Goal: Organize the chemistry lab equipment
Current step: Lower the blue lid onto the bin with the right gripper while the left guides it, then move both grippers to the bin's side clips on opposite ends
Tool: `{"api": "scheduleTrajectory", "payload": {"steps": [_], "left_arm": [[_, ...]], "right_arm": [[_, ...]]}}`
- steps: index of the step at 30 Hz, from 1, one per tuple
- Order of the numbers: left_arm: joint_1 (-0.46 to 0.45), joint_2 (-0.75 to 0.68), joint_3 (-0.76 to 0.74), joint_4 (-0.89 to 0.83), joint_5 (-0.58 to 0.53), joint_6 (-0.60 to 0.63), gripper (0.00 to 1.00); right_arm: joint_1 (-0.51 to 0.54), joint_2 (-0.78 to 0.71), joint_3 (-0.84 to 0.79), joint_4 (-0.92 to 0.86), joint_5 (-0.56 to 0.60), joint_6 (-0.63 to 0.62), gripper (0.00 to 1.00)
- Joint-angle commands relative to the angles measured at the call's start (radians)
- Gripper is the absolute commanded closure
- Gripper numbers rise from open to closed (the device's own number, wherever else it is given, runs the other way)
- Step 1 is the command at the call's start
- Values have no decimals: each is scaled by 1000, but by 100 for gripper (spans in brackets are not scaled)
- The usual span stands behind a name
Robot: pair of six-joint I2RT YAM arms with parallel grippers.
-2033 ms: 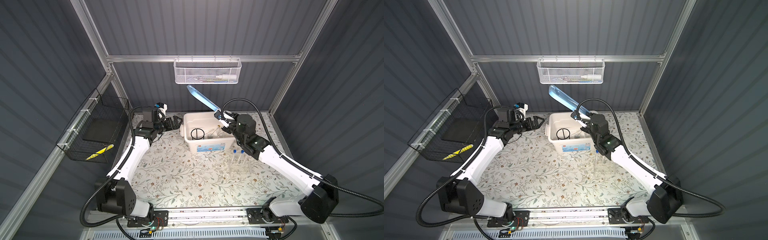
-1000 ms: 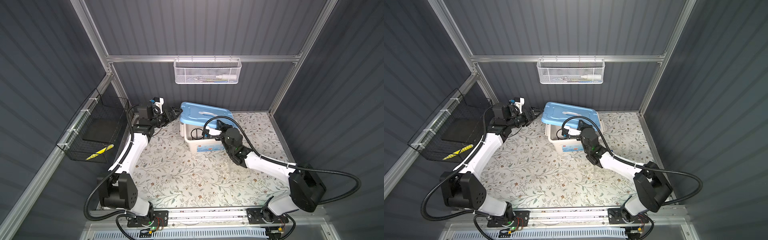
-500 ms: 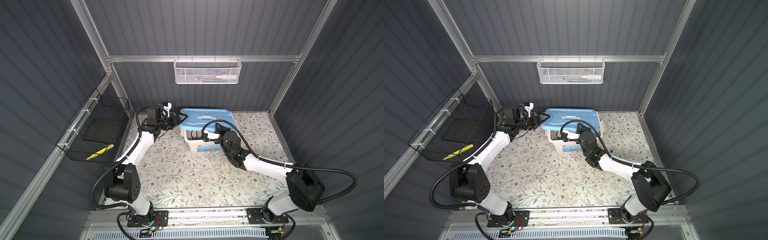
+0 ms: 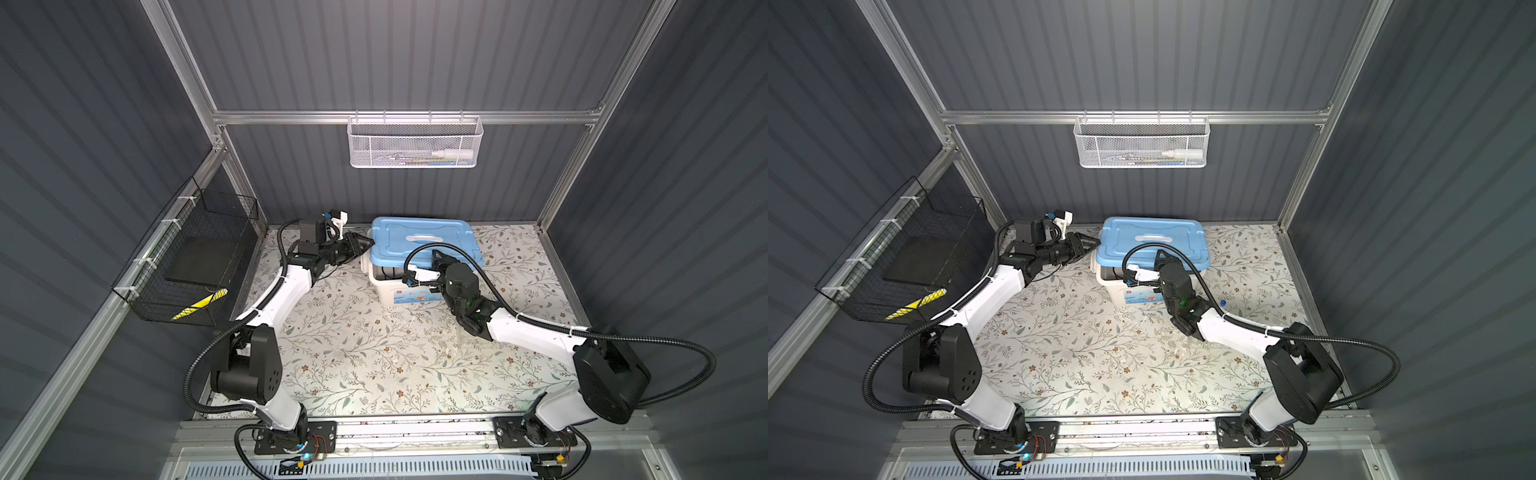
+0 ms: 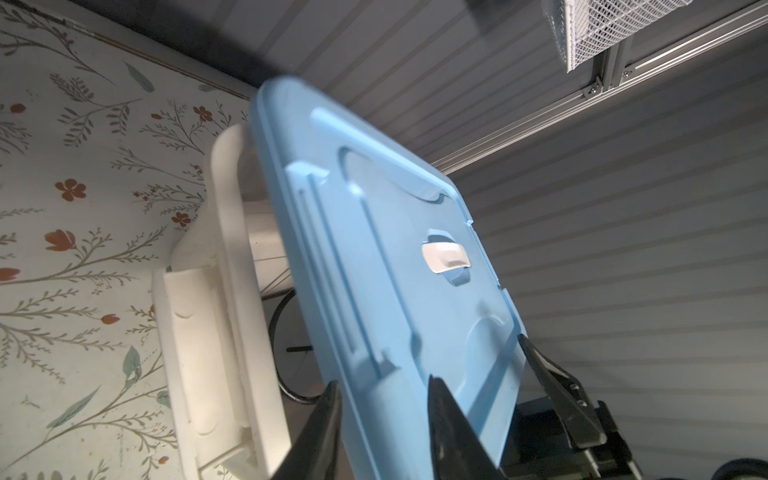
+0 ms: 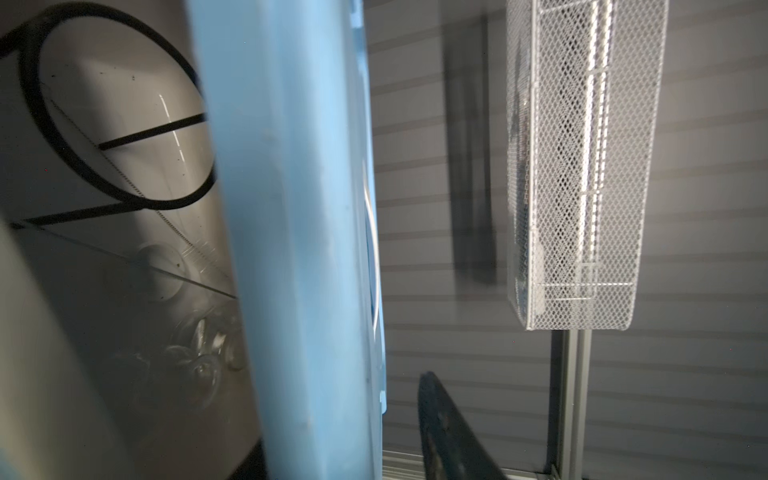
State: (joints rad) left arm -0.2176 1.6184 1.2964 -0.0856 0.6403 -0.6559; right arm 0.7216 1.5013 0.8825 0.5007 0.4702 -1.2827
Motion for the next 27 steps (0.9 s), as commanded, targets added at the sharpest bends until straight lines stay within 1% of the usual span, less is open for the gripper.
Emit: {"api": "scheduleTrajectory", "payload": {"steps": [1,6,13,15,19,20,21,24,27], "left_arm": [[-8,20,-12,23,11,17,67],[-11,22,-22,23,6,21,71],[-12,17,-32,8,-9,34,72],[-12,11,-35,-7,-21,46,72],[-12,3,-33,-27,-39,65,72],[-12,3,-32,-36,-47,71,72],[-11,3,-29,-43,-53,77,72],[-13,0,-25,-68,-78,95,69],[-12,-2,-19,-98,-102,122,66]], "right_arm": [[7,-45,14,-85,-28,75,54],[7,-80,30,-205,-59,155,47],[8,-100,41,-279,-79,219,41],[7,-118,52,-318,-102,260,38],[15,-152,61,-351,-129,305,34],[17,-160,68,-363,-135,326,31],[18,-170,76,-375,-140,357,28],[-9,-191,112,-418,-162,487,25],[-60,-213,141,-465,-224,619,21]]}}
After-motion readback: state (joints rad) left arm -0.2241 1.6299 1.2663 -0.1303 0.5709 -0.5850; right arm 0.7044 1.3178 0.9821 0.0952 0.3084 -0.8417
